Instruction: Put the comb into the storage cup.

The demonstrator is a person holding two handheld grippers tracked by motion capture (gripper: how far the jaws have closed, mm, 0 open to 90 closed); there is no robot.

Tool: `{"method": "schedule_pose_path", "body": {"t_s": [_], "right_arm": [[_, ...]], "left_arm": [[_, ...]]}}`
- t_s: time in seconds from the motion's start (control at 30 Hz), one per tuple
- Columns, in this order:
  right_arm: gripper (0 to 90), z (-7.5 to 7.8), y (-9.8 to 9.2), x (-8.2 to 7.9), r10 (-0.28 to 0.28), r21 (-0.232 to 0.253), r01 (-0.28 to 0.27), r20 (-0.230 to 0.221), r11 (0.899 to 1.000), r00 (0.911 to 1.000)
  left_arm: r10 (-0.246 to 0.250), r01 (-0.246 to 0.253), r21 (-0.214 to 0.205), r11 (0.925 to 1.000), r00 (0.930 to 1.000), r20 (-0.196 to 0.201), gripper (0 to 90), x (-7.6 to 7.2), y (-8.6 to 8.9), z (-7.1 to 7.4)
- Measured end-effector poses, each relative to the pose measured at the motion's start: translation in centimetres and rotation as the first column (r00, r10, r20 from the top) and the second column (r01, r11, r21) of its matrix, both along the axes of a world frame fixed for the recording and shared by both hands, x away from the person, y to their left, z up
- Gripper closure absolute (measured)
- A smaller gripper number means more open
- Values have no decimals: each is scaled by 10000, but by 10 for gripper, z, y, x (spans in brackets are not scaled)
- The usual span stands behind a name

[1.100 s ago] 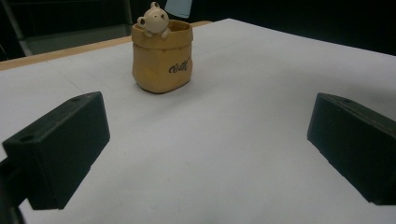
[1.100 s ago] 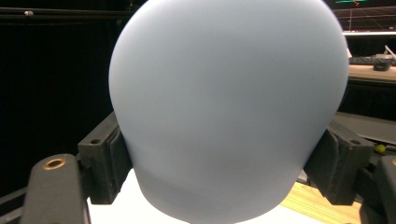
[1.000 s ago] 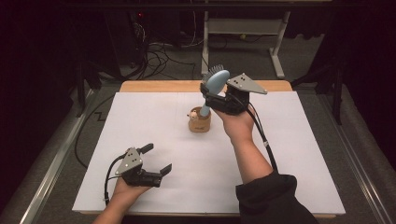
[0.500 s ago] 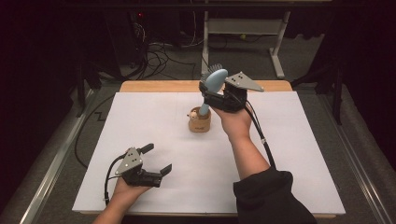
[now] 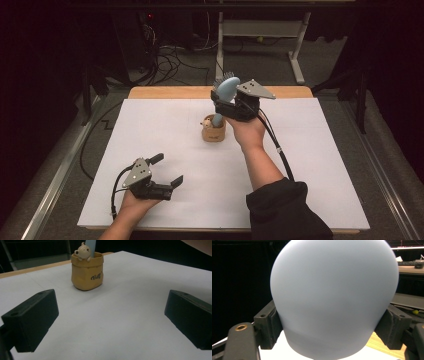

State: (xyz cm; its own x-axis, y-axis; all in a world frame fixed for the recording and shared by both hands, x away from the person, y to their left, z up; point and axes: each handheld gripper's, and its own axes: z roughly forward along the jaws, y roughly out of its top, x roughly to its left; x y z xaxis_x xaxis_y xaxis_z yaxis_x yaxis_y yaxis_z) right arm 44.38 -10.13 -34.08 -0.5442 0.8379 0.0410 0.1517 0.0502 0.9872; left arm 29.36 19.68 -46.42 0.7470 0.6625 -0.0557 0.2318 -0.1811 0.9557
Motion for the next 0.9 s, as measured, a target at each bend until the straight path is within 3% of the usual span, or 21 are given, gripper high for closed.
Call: {"method": "schedule_pose_path", "body": {"t_s": [0.9], "right_arm": [[206,-32,12,12,-107,-2,107,-601,9999,9981]], "left_arm": [[10,-9,27,10000,10000,-70,0,0,0,0]]}}
